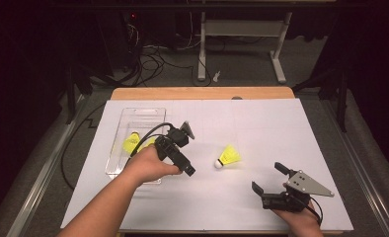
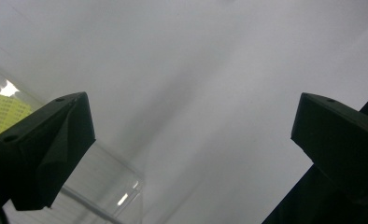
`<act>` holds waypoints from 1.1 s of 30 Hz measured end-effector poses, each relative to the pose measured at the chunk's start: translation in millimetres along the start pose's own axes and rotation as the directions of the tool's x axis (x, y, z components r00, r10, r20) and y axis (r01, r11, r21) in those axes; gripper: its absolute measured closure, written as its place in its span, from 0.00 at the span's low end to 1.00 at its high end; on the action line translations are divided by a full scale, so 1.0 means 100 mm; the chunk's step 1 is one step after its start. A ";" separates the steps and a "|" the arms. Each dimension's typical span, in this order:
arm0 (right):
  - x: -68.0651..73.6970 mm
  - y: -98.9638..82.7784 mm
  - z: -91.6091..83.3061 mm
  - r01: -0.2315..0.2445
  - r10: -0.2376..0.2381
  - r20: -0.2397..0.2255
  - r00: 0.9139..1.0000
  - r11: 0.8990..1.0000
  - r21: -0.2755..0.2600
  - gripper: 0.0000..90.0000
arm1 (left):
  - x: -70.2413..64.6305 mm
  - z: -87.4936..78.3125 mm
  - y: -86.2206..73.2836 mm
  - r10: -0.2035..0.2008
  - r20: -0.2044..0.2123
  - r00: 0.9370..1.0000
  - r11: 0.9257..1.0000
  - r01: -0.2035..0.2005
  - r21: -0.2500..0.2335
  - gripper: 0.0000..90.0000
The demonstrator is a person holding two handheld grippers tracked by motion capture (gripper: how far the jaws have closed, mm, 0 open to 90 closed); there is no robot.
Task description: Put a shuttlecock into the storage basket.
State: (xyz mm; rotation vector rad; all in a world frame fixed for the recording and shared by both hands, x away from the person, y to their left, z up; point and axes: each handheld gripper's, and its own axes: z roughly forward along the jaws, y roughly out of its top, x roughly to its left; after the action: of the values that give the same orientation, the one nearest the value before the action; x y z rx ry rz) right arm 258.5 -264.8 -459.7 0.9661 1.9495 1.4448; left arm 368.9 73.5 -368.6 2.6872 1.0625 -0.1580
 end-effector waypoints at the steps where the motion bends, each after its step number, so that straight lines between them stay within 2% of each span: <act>1: 0.00 0.00 0.00 0.002 -0.002 0.000 1.000 1.000 0.000 0.01 | -0.01 0.01 0.01 0.000 -0.001 1.000 1.000 0.000 -0.005 0.01; 12: -0.01 0.00 0.00 0.001 -0.001 0.002 1.000 1.000 -0.002 0.01 | -0.11 0.16 0.14 0.027 0.002 1.000 1.000 -0.027 0.003 0.01; 22: -0.02 0.00 0.00 -0.005 0.005 0.004 1.000 1.000 -0.001 0.01 | -0.21 0.30 0.29 0.059 0.033 0.998 0.998 -0.059 0.002 0.01; 33: -0.02 -0.01 0.01 -0.005 0.005 0.000 1.000 1.000 0.000 0.01 | -0.18 0.47 0.40 0.063 0.051 0.997 0.998 -0.063 -0.010 0.01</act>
State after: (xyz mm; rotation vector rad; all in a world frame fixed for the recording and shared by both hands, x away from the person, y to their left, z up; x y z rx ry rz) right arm 260.4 -266.4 -460.4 0.9725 1.9485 1.4471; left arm 382.7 20.6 -403.0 2.6904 0.9602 -0.2101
